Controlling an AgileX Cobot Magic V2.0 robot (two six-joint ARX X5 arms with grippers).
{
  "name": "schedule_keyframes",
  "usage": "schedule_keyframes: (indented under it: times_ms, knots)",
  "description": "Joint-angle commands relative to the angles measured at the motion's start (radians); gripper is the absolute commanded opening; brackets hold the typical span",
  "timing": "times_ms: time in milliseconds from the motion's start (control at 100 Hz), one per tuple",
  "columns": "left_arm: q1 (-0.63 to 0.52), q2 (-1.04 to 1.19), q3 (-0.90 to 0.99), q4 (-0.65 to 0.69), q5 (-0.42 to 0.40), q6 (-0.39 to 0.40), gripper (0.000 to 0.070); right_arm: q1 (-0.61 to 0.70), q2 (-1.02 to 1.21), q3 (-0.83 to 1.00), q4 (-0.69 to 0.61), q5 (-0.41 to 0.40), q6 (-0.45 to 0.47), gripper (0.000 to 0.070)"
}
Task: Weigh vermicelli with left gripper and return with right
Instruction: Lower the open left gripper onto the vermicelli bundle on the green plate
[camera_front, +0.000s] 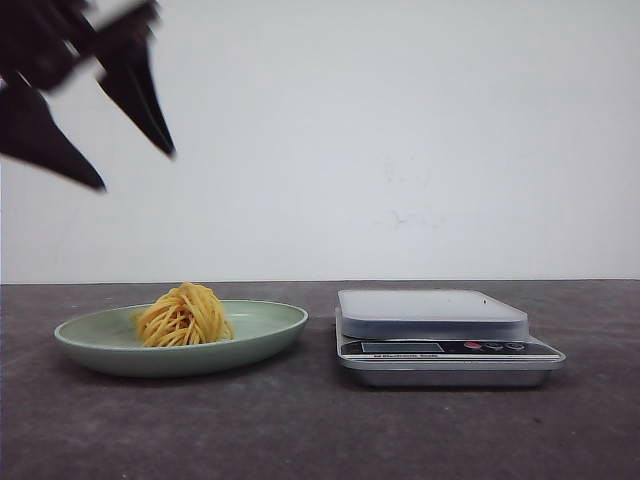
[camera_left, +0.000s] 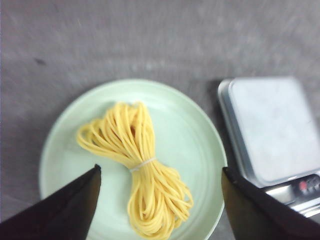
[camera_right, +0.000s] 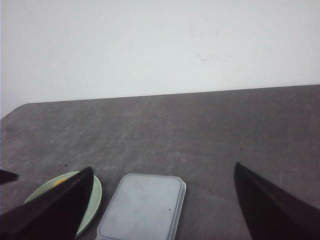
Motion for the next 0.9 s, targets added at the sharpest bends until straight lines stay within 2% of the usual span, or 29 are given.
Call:
schedule_keyframes:
  times_ms: [0, 550, 660, 890]
  knots:
    - [-0.024, 0.057, 0.040, 0.000, -0.030, -0.014, 0.0461, 0.001, 0.005, 0.016, 0.000, -0.005, -0.005, 0.0570]
    - [-0.108, 0.302, 0.063, 0.026, -0.129, -0.034, 0.0461, 0.002, 0.005, 0.016, -0.025, -0.021, -0.008, 0.0570]
    - [-0.109, 0.317, 0.063, 0.047, -0.133, -0.034, 0.0427, 0.002, 0.005, 0.016, -0.034, -0.023, -0.009, 0.0569]
    - [-0.109, 0.359, 0.063, 0.053, -0.132, -0.042, 0.0430, 0.002, 0.005, 0.016, -0.039, -0.023, -0.011, 0.0569]
